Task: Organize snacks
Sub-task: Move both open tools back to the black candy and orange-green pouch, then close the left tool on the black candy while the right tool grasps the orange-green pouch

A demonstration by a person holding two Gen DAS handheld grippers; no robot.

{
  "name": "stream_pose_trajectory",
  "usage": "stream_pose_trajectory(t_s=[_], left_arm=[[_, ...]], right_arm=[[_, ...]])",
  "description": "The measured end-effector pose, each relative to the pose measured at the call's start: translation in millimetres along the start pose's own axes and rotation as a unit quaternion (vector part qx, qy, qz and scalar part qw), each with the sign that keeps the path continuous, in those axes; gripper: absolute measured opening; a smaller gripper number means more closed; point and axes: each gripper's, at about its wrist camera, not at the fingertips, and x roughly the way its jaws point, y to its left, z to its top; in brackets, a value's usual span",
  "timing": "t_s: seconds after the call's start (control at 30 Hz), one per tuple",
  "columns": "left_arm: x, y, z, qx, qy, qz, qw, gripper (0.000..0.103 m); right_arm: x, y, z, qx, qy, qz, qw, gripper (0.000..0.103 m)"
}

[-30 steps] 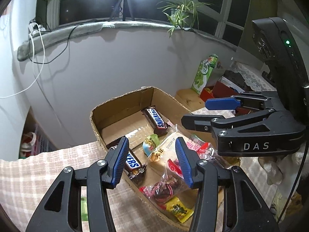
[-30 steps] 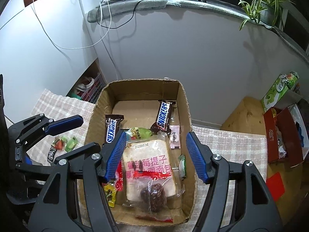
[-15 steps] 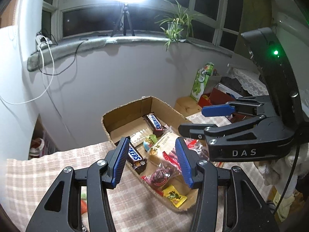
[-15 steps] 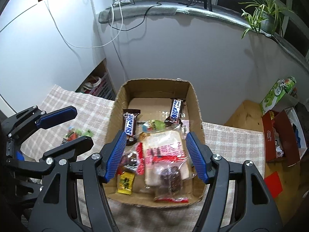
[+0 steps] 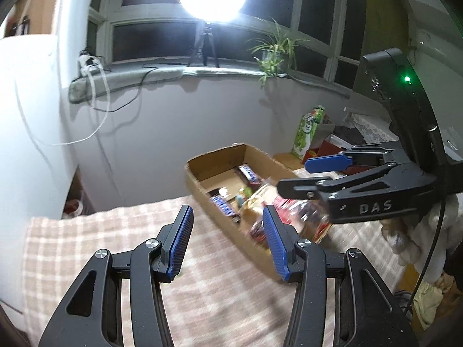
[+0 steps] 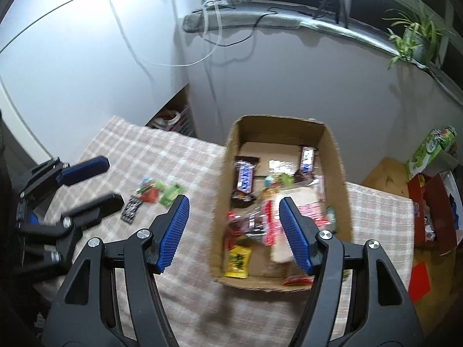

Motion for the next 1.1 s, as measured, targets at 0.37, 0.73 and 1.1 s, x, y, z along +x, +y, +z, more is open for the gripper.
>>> stream_pose_trajectory(t_s=[0.37,0.73,1.1], left_arm=[[-27.2,96.0,-38.4,-0.101,-0.009,0.035,0.9942,0.049],[-10.4,127.5,-75.9,-0.123,0.037,0.042,0.9908,0.048],[23.1,90.2,-96.0,-0.066,0.095,0.017,0.9932,0.042]], right_arm=[[33.6,60.1,-9.9,-0.039,0.038,0.051,0.997,0.067],[95.0,79.4,8.5,0.012,0.077,0.091,0.993,0.067],[148.3,92.6,15.5,0.052,0.123,0.124,0.983,0.059]])
